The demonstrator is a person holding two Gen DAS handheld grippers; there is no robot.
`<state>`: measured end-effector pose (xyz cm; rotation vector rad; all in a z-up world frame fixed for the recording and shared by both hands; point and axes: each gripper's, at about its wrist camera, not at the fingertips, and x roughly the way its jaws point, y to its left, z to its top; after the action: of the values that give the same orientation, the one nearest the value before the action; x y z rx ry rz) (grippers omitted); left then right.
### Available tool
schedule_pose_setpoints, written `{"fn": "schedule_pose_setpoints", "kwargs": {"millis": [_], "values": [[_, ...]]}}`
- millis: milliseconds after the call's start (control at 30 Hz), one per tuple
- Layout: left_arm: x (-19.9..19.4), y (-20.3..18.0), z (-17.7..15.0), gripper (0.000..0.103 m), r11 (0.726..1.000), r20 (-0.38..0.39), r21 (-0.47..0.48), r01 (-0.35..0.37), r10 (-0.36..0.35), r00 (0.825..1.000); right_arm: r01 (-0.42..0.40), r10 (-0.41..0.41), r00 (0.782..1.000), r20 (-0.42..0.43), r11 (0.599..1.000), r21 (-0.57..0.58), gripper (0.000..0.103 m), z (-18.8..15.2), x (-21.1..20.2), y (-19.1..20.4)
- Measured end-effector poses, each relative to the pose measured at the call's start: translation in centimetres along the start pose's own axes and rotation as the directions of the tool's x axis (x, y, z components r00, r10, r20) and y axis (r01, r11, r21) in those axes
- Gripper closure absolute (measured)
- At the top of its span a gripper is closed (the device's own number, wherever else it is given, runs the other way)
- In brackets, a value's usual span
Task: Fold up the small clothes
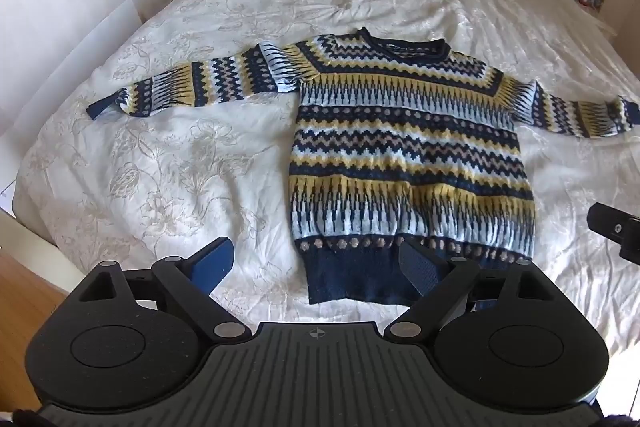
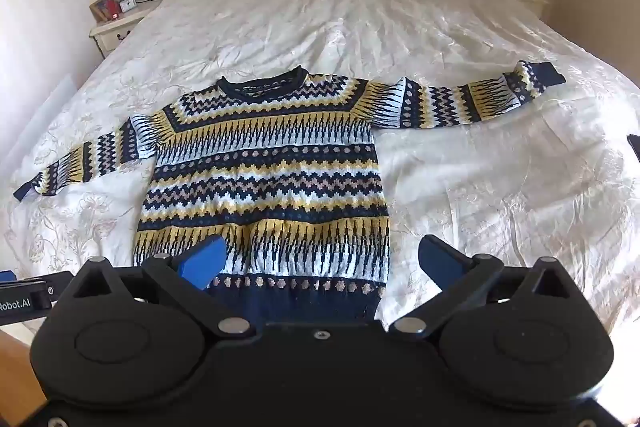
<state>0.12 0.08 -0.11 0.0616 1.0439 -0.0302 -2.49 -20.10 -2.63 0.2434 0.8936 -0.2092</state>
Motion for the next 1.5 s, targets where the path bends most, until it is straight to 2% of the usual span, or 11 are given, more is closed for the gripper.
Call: {"fn": "schedule_pose_setpoints", "kwargs": {"millis": [233, 967, 1500], "values": [[-0.6, 1.0, -1.3, 0.013, 1.0, -0.002, -0.002, 0.023, -0.023, 1.0, 0.0, 0.0, 1.0, -0.003, 1.0, -0.009, 0.001, 0.0, 0.0, 0.0], [-0.3, 0.3, -1.0, 0.013, 1.0, -0.032, 0.015, 0.027, -0.026, 0.999, 0.0, 0.0, 1.0, -0.004, 1.0, -0.015, 0.001, -0.4, -1.4, 1.0], [0.0, 0.6, -1.3, 0.013, 1.0, -0.03, 0.014, 0.024, -0.024, 0.999, 0.004, -0.004, 1.0, -0.027, 1.0, -0.018, 0.001, -0.3, -0.4, 1.5]]}}
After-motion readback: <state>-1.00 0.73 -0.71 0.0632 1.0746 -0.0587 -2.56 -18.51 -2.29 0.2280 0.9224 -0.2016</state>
